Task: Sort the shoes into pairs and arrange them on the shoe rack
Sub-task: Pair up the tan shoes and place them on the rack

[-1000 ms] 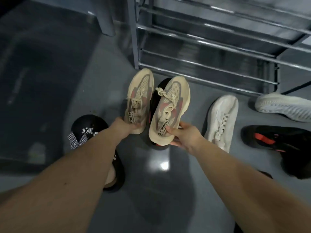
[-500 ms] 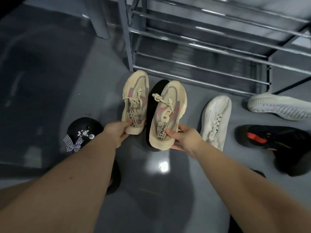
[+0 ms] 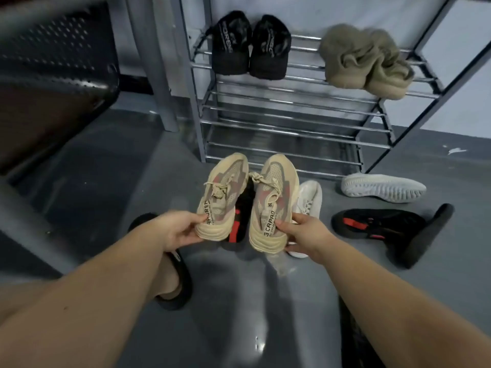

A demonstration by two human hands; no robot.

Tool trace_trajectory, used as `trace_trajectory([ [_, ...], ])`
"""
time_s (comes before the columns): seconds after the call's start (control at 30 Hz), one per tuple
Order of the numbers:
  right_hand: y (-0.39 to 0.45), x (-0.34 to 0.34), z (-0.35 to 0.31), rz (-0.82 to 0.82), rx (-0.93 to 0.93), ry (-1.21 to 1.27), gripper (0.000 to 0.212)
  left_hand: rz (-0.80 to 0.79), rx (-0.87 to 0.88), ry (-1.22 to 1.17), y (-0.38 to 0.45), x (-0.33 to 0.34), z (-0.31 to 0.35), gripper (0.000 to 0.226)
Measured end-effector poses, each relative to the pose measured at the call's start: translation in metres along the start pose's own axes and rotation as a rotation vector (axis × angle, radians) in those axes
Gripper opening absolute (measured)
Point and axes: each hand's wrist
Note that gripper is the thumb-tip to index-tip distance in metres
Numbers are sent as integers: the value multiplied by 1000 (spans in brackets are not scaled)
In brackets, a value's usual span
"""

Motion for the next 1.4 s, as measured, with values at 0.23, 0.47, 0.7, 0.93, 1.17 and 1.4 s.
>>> trace_trajectory([
  [0.23, -64, -18, -22, 19, -124, 1, 26, -95, 86, 191, -55, 51, 23, 9],
  [0.47, -101, -55, -35, 59, -203, 35, 14, -201, 142, 238, -87, 98, 27, 17],
  [0.7, -95, -62, -39, 41, -195, 66, 16, -189, 167, 186, -82, 100, 19, 28],
  [0.93, -60, -50, -56, 26, -173, 23, 15, -143, 162, 135, -63, 84, 34, 29],
  [1.17, -5, -27, -94, 15, -178, 22, 25, -124, 174, 143, -35, 58, 86, 19],
  [1.4, 63, -6, -150, 9, -215, 34, 14, -62, 175, 244, -4, 39, 171, 12],
])
Point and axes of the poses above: each hand's wrist, its own y-axis towards the middle knuckle, its own x-axis out of the palm, z = x × y, and after that the axes turned 4 degrees about -z, right-handed
